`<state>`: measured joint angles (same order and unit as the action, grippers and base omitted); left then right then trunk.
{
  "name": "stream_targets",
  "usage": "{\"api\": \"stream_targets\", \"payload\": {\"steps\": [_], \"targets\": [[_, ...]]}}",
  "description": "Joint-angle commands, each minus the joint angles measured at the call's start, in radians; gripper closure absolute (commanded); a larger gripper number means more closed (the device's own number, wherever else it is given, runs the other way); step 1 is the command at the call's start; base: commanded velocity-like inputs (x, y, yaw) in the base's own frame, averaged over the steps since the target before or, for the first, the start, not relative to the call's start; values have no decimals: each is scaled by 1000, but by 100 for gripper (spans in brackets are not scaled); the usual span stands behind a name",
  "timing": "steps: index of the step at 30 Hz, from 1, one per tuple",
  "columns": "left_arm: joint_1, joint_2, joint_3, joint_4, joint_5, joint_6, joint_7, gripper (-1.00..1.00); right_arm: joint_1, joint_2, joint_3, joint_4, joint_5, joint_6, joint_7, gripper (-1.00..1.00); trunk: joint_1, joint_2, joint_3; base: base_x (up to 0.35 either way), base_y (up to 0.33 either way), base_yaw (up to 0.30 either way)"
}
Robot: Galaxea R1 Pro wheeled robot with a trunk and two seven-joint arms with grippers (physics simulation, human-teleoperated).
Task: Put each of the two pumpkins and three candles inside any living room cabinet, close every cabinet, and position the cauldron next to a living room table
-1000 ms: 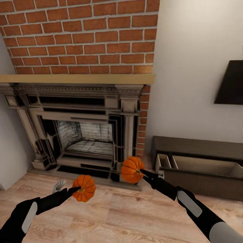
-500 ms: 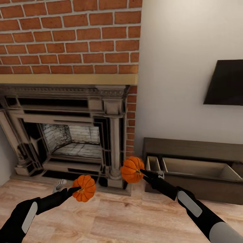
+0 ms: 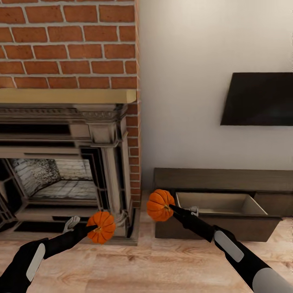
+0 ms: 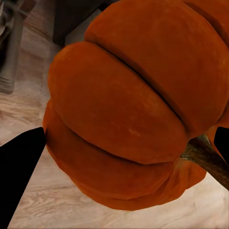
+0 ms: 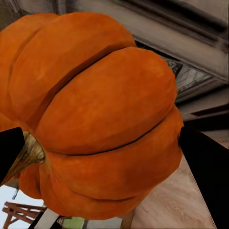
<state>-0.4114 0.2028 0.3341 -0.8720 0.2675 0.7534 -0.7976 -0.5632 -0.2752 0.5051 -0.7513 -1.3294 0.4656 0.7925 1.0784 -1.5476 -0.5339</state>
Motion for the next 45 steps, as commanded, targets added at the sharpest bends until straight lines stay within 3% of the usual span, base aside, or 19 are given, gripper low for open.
{"api": "stream_targets", "payload": {"steps": [1, 9, 19, 29, 34, 45], "targets": [[-1, 0, 2, -1, 10, 9, -2, 100, -1, -1, 3, 0, -16, 8, 1, 100, 0, -1, -1, 234, -271, -18], [-1, 0, 2, -1, 10, 9, -2, 100, -1, 0, 1, 0, -19, 12, -7, 100, 0, -1, -9, 234, -271, -3], [-1, -3, -8, -1, 9, 9, 0, 100, -1, 1, 1, 0, -53, 23, -56, 100, 0, -1, -25, 234, -271, 0], [-1, -5, -10, 1, 9, 8, 1, 100, -1, -1, 1, 0, -78, 13, -58, 100, 0, -1, -42, 213, -287, 0], [-1, -5, -11, 2, 9, 8, 1, 100, 3, -1, 1, 0, -102, 6, -57, 100, 0, -1, -44, 202, -294, 0], [-1, -8, -12, 10, 9, 7, 1, 100, 3, -1, 2, 0, -105, 4, -59, 100, 0, -1, -44, 201, -295, -84]]}}
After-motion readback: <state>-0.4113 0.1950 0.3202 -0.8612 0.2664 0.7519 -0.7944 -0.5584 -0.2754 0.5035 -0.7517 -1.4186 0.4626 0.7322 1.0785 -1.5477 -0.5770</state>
